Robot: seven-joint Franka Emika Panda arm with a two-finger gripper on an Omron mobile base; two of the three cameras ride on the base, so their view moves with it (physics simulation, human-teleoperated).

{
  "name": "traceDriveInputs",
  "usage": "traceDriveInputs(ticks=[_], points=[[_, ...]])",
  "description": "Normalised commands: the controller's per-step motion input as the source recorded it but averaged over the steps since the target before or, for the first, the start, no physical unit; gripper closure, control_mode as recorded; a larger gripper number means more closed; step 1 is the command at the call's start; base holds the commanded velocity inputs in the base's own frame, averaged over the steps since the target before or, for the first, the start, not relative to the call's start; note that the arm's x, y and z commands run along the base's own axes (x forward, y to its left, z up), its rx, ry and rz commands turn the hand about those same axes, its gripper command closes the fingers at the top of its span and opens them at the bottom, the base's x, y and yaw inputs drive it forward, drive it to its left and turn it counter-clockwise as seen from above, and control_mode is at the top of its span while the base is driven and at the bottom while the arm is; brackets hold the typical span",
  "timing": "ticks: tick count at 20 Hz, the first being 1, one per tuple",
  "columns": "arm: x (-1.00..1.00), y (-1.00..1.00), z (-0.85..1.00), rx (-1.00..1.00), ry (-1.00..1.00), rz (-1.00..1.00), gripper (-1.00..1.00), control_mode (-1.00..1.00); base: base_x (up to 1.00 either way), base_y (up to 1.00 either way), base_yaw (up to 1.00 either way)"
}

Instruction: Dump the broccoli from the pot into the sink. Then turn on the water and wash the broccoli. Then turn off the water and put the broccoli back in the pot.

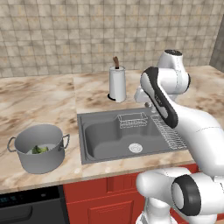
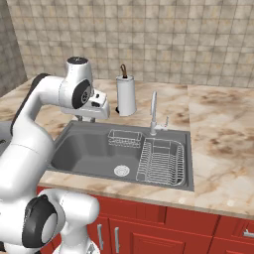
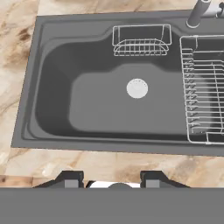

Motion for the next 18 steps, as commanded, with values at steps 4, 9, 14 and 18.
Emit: traceDriveInputs(ticks=[4,9,14,18], points=[[-0.04,0.09,-0.01,0.00,-0.06,0.00,-1.00,-1.00,0.00,0.00,0.00],[-0.18,0.39,-0.17,0.06,-0.08,0.05,-1.00,-1.00,0.00,0.00,0.00],[-0.19,0.55,-0.25,0.09,-0.01,0.04,-1.00,-1.00,0.00,0.00,0.00],[-0.06,0.74,-0.14,0.07,0.00,0.03,-1.00,-1.00,0.00,0.00,0.00]])
